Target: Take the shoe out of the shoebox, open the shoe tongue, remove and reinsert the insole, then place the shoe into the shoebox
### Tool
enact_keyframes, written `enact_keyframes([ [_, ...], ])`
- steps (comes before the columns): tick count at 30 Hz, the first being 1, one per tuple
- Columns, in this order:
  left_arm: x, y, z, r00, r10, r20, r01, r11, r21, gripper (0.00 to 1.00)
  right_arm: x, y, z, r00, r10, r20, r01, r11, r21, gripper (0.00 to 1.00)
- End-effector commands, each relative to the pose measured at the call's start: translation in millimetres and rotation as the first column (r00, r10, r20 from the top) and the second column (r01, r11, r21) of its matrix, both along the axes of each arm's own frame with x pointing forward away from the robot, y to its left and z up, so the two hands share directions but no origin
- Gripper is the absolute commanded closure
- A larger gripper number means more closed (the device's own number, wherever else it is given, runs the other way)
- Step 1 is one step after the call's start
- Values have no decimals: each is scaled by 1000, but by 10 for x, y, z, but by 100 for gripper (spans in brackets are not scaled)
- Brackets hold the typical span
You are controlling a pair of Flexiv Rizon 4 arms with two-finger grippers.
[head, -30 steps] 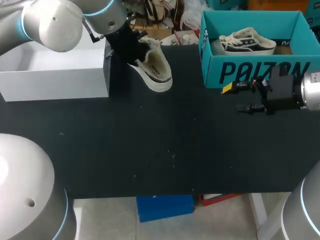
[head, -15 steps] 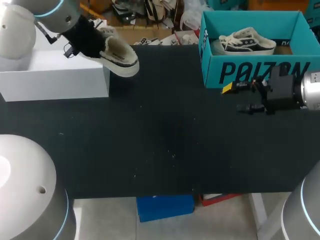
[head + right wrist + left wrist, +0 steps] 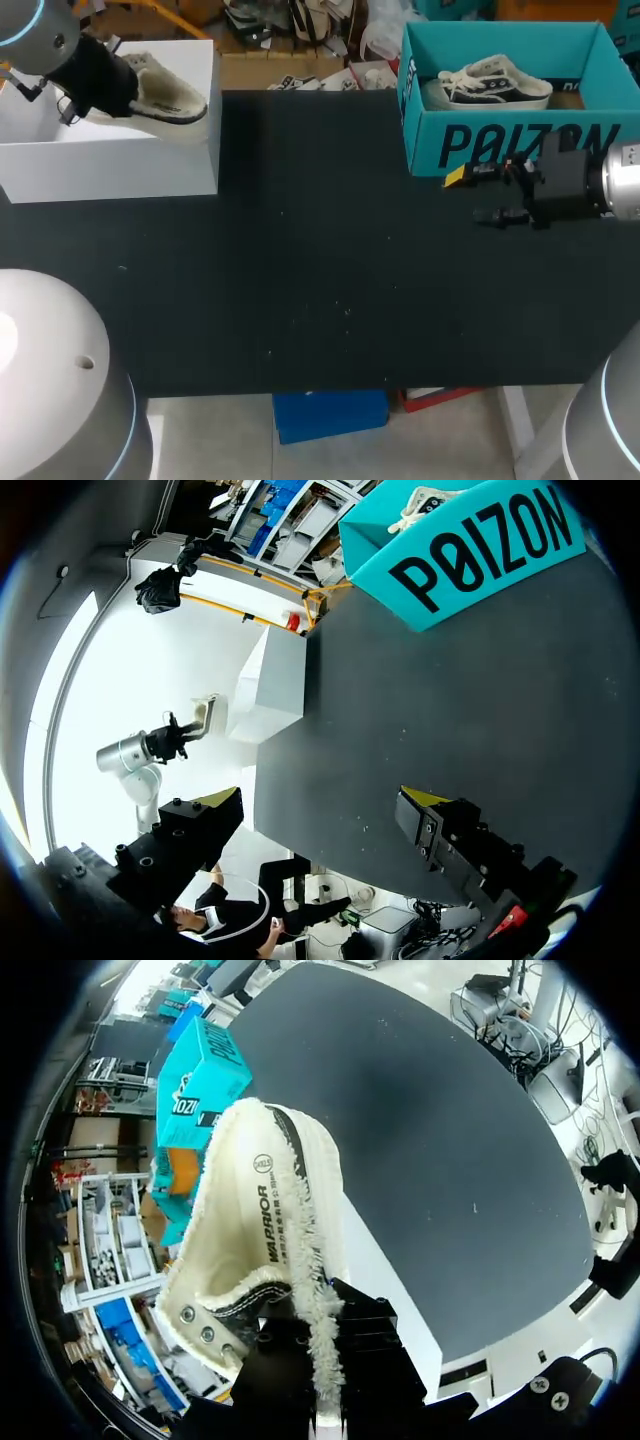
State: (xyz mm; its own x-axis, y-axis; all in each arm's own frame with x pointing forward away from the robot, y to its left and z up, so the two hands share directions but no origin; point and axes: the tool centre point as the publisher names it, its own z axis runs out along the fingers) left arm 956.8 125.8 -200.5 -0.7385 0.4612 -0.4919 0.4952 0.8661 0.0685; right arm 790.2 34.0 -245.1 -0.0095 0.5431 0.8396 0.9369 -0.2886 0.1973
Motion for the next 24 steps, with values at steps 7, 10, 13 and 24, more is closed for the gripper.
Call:
enact_keyframes([
  [7, 209, 587, -125, 992, 123, 31, -121, 991, -56, 100, 12, 8, -1, 1000, 0, -2, 0, 1000, -1, 0],
  [10, 323, 742, -196, 987, 162, 17, -161, 986, -48, 100, 12, 8, -1, 1000, 0, -2, 0, 1000, -1, 0],
  [13, 412, 833, -257, 983, 181, 6, -181, 982, -50, 100, 12, 8, -1, 1000, 0, -2, 0, 1000, -1, 0],
  [24, 786, 1027, -622, 977, 206, -49, -209, 977, -47, 100, 12, 8, -1, 1000, 0, -2, 0, 1000, -1, 0],
])
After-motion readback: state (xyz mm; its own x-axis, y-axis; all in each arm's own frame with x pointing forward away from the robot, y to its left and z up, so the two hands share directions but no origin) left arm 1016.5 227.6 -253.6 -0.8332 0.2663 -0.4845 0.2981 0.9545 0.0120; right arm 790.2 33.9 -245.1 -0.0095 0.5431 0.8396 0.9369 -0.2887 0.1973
